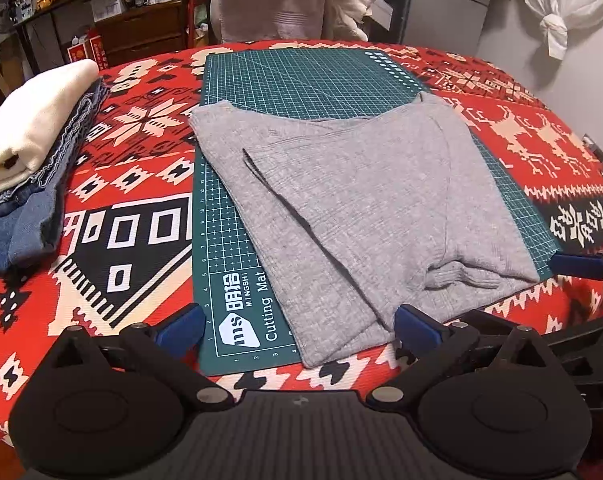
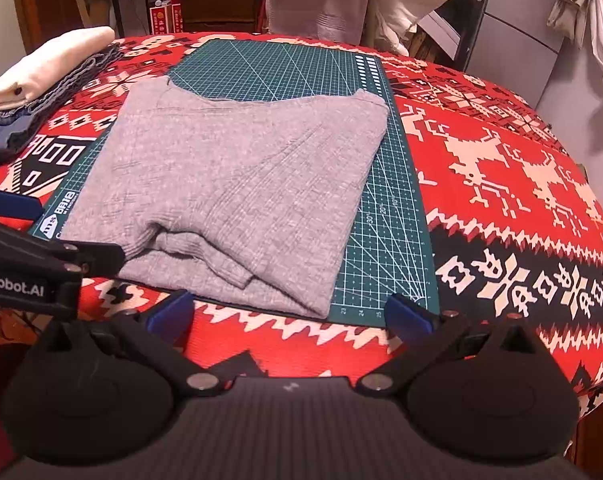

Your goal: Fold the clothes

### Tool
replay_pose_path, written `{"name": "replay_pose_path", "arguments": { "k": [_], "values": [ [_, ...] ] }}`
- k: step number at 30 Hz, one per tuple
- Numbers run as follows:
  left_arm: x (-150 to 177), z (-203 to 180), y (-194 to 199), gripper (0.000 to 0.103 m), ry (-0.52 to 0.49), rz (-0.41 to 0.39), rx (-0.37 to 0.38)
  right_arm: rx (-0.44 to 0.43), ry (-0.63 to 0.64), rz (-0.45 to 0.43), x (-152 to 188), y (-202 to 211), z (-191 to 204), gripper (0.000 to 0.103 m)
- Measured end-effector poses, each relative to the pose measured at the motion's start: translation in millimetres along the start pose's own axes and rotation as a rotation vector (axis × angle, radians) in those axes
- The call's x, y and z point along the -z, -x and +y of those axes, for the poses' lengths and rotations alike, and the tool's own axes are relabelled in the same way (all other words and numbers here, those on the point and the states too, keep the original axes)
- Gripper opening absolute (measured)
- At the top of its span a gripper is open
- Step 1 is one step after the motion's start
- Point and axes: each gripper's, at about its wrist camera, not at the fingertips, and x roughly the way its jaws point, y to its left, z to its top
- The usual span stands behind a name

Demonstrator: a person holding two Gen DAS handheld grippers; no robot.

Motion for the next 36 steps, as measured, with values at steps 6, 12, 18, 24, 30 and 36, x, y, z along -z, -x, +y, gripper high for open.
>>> {"name": "replay_pose_path", "arguments": {
  "k": [6, 12, 18, 24, 30, 36],
  "values": [
    [11, -2, 1, 0.103, -0.027, -0.066, -0.015, -0.022, 0.040, -0.011, 4, 3, 4, 0.103],
    [11, -2, 0, 0.103, -0.020, -0.083, -0.016, -0.022, 0.044, -0.009, 4, 3, 6, 0.103],
    [11, 0, 2, 0.100, -0.015, -0.088, -0.007, -0.030, 0.040, -0.006, 3, 3, 5, 0.103],
    [5, 25, 32, 0.091, 0.074, -0.187, 0.073, -0.031, 0.002, -0.125, 1, 30, -6, 0.102],
    [-28, 57, 32, 0.070, 0.160, -0.272, 0.166, -0.045, -0.064, -0.222, -15, 46, -25, 0.087],
    [-60, 83, -6, 0.031, 0.269, -0.202, 0.234, -0.054, -0.127, -0.208, -28, 31, -44, 0.054]
  ]
}}
